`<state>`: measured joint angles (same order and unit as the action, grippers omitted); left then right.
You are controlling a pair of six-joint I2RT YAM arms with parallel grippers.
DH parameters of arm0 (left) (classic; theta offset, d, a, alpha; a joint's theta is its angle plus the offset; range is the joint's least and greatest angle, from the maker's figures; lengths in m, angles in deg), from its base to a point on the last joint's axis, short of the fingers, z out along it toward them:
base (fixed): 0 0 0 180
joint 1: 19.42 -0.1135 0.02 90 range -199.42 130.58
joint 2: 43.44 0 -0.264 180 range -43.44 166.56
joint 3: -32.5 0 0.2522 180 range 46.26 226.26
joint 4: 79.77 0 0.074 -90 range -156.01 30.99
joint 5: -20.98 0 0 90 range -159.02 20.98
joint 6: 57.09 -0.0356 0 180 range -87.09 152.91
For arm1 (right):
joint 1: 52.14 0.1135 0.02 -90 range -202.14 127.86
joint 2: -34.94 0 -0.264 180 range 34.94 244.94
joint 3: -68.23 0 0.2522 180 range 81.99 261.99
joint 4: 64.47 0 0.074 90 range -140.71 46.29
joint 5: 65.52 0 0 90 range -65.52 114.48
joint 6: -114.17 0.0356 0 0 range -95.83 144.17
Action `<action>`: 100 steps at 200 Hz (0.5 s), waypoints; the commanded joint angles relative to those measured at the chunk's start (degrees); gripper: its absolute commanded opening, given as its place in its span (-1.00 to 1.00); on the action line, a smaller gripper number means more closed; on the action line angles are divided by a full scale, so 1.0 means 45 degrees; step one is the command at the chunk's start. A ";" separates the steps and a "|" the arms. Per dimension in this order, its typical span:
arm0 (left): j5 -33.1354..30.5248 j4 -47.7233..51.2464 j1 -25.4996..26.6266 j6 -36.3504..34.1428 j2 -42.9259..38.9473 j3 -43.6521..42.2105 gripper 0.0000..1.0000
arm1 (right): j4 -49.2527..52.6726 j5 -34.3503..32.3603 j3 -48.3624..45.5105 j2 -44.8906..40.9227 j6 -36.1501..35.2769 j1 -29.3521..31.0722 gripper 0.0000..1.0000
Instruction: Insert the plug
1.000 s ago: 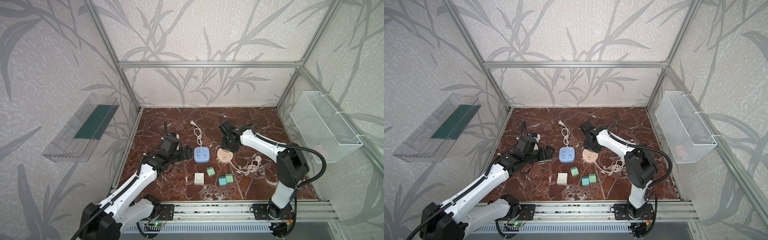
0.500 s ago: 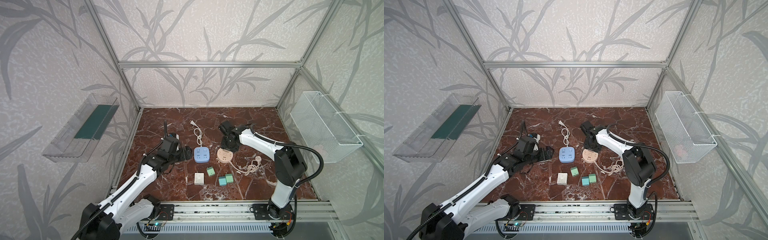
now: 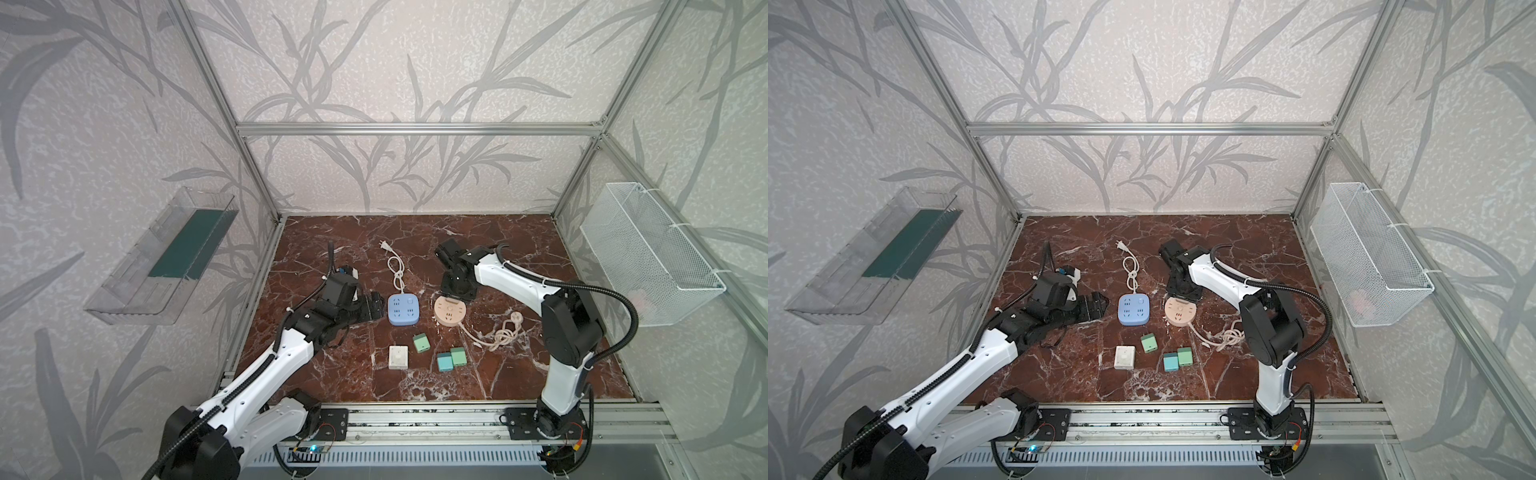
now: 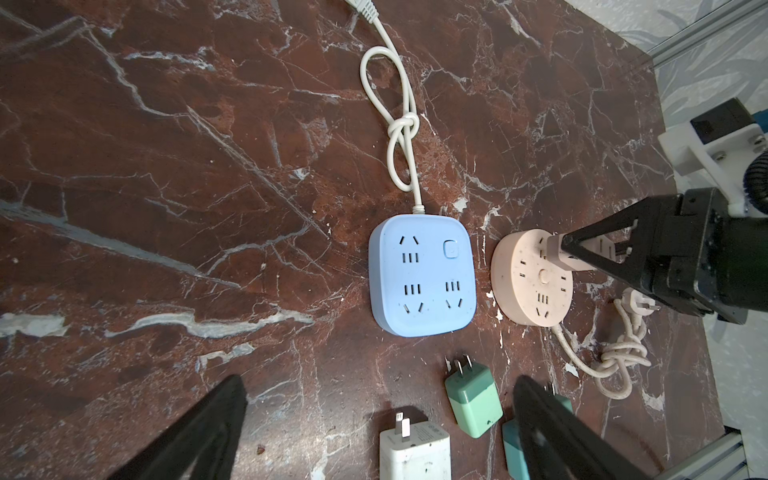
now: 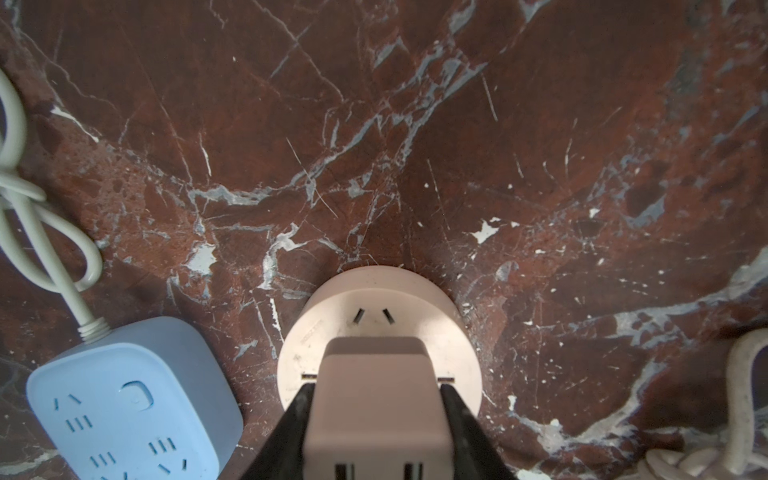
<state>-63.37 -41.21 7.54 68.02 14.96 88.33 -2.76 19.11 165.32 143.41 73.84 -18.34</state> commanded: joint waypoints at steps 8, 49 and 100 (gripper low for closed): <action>-0.0273 -0.0120 0.0038 -0.0063 -0.0241 -0.0255 0.95 | 0.0262 0.0375 0.0715 0.1126 -0.1270 -0.0138 -1.00; -0.0367 -0.0370 0.0026 -0.0066 -0.0536 -0.0595 0.95 | 0.0355 0.0807 0.0867 0.1620 -0.2706 -0.0134 -1.00; -0.0489 -0.0328 0.0028 -0.0159 -0.1499 -0.1020 0.95 | 0.0279 -0.0214 -0.0073 0.0657 -0.3468 0.0123 -1.00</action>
<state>-64.22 -42.43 7.54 67.98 10.56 84.50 -3.31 20.29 168.25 145.83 61.80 -18.54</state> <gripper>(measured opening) 0.976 0.433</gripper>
